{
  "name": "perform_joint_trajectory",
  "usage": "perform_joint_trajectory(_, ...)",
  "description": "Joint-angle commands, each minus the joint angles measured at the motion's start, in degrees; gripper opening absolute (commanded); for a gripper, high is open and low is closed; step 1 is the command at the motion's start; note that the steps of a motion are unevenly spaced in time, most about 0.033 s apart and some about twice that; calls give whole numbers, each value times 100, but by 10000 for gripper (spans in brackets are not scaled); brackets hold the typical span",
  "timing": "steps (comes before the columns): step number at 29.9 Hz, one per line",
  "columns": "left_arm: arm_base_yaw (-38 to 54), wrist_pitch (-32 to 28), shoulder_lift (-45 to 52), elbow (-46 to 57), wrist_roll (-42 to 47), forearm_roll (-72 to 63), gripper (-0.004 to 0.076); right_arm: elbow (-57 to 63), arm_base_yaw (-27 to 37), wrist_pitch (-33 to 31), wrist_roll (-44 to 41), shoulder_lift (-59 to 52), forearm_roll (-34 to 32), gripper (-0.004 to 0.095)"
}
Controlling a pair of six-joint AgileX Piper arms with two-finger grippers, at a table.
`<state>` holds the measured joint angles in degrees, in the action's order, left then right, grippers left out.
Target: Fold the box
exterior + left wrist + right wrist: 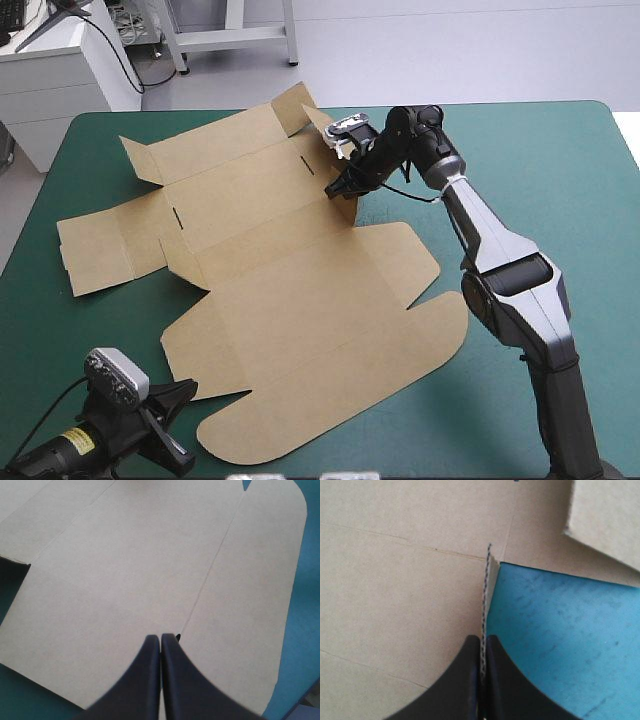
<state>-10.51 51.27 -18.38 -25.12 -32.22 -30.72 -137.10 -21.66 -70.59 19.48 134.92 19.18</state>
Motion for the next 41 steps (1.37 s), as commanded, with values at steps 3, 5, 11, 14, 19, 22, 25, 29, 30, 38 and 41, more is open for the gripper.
perform_joint_trajectory(3,-28,-287,-49,-174,17,-221,-8,-179,-2,-5,1223,-391,-33,-19)
perform_joint_trajectory(5,-28,-287,-49,-174,17,-221,-8,-179,-2,-81,1807,-391,-4,-19)
perform_joint_trajectory(11,-28,-287,-49,-174,17,-221,-8,-179,9,-107,3461,-391,776,-19)
perform_joint_trajectory(14,-28,-287,-49,-174,17,-221,-8,-179,9,-107,3804,-391,958,-19)
perform_joint_trajectory(19,-28,-287,-49,-174,17,-221,-8,-179,57,-107,4089,-401,1086,-20)
perform_joint_trajectory(22,-28,-287,-49,-174,95,-176,-8,-179,152,-107,4240,-401,1412,-20)
perform_joint_trajectory(25,-28,-287,-49,-174,95,-171,-8,-179,231,-117,4268,-401,1713,-20)
perform_joint_trajectory(29,-28,-290,-49,-174,95,-162,-8,-179,231,-117,4268,-401,1867,-20)
perform_joint_trajectory(30,-28,-290,-49,-174,95,-162,-8,-179,231,-117,4280,-401,1922,-19)
perform_joint_trajectory(38,-28,-290,-49,-174,95,-162,-8,-168,231,-117,4210,-401,1839,-20)
perform_joint_trajectory(41,-28,-299,-49,-174,95,-162,-8,-168,216,-117,3715,-401,1716,-20)
